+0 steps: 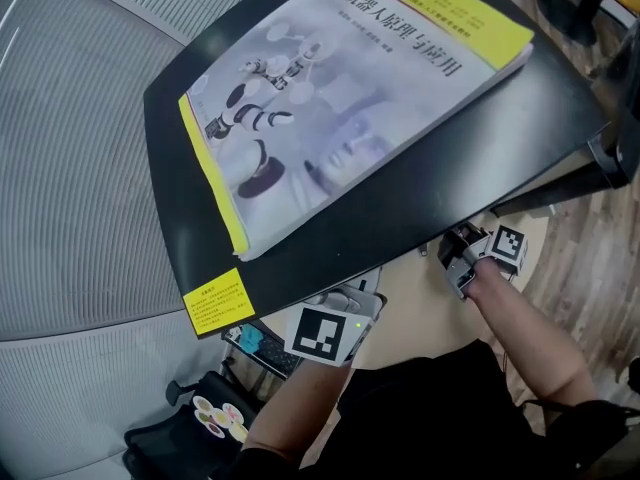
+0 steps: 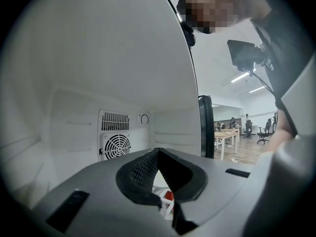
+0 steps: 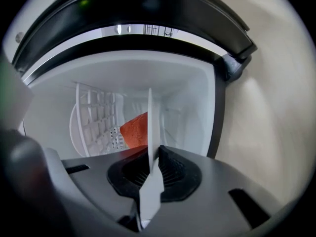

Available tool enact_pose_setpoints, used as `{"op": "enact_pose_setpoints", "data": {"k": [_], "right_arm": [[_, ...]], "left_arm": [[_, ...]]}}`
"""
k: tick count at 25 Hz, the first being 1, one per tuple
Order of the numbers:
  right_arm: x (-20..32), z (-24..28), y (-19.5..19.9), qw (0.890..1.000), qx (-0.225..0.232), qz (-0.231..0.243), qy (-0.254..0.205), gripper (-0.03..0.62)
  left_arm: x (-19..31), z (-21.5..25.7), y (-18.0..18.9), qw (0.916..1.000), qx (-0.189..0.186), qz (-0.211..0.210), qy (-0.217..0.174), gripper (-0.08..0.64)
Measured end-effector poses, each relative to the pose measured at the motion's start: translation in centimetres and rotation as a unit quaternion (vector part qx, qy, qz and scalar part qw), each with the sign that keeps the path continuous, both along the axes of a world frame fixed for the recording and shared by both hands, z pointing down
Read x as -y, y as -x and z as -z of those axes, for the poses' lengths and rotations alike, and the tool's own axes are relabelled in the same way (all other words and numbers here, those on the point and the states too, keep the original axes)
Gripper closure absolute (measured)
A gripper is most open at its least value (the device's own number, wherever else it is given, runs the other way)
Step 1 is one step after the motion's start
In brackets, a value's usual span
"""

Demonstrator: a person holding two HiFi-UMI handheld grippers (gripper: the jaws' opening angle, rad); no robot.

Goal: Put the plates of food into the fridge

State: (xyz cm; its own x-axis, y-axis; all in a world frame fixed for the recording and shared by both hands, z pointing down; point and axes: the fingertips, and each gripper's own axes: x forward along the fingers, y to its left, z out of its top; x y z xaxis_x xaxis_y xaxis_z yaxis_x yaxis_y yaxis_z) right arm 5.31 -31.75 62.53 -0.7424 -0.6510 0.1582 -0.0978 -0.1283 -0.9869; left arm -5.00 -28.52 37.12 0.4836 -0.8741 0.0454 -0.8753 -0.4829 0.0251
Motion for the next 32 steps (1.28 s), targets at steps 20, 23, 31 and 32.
{"op": "enact_pose_setpoints", "data": {"k": [20,23,31,32], "right_arm": [[1.8,-1.0,1.8,0.993,-0.111,0.043,0.0,0.563],[2.0,-1.1,1.8,0.987,-0.148,0.054,-0.007,0.563],[2.7,-1.3,1.2,0.963,-0.255,0.081,-0.036,0.557],[2.8,-1.3,1.1,0.959,-0.268,0.084,-0.039,0.557]], "left_arm": [[-0.7,-3.1,2.1,0.9998,0.003,0.011,0.019,0.558],[-0.6,-2.8,2.3,0.9997,-0.003,0.015,0.018,0.558],[-0.6,-2.6,3.1,0.9991,-0.021,0.031,0.018,0.558],[-0.5,-2.5,3.1,0.9991,-0.023,0.032,0.018,0.558]]}}
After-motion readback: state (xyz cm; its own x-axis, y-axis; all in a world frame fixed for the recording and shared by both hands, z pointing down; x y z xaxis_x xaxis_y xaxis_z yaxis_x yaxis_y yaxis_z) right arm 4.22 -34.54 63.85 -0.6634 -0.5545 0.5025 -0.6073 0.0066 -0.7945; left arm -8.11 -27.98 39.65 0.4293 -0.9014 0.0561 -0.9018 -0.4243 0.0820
